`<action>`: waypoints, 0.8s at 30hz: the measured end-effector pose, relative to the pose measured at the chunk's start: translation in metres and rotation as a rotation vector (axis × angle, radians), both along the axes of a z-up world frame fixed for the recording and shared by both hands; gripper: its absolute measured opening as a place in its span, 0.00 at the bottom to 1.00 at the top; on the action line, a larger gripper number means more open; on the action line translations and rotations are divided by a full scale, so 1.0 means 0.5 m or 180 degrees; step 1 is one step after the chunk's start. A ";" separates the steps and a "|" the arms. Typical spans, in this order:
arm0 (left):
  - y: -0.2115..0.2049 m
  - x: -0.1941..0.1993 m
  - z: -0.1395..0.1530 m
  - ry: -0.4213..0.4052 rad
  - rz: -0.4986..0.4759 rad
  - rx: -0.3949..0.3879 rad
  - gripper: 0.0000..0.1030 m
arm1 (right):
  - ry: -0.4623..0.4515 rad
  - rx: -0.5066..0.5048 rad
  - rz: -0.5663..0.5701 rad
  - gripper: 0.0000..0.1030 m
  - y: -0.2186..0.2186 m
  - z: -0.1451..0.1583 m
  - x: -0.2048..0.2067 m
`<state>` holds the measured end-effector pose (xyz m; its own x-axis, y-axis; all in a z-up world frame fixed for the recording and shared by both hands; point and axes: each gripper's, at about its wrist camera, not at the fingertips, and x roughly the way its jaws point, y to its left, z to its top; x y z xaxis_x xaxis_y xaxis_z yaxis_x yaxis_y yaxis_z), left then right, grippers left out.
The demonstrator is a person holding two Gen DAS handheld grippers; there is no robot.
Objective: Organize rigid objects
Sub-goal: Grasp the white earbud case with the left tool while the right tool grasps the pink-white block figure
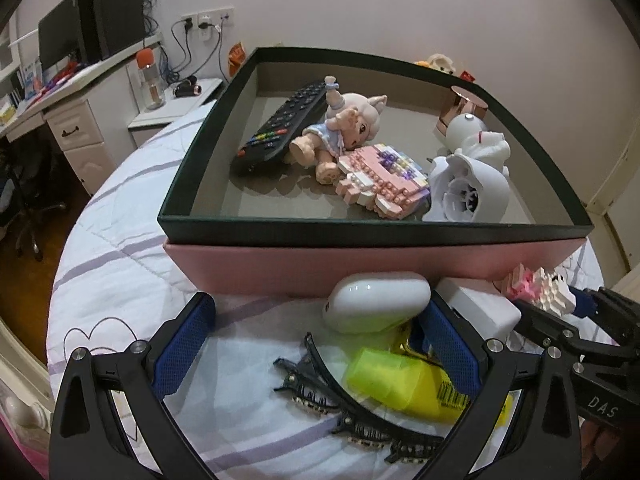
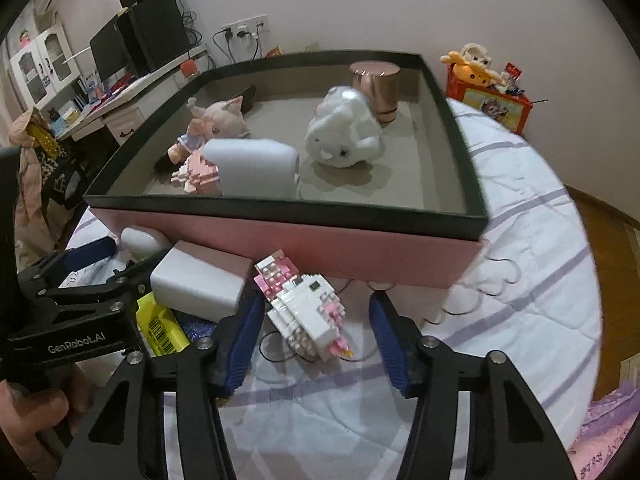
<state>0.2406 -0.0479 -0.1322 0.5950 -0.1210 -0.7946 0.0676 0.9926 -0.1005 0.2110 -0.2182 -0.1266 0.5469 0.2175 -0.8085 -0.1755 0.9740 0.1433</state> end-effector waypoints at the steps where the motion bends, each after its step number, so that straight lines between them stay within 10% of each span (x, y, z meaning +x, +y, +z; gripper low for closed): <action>1: 0.001 0.003 -0.003 0.0013 -0.0018 -0.0039 0.94 | 0.0002 0.0021 0.0013 0.38 0.000 0.000 -0.001; 5: 0.002 -0.002 -0.004 -0.0047 0.0018 -0.0072 0.86 | 0.0003 0.0009 0.0020 0.33 0.001 -0.002 -0.006; 11: 0.034 -0.019 -0.004 -0.0084 0.0045 -0.0122 0.42 | 0.0007 0.0120 -0.0026 0.33 -0.011 0.002 -0.017; 24: 0.073 -0.056 0.024 -0.0121 0.0048 -0.0223 0.42 | -0.0055 0.0228 -0.0124 0.33 -0.026 0.030 -0.050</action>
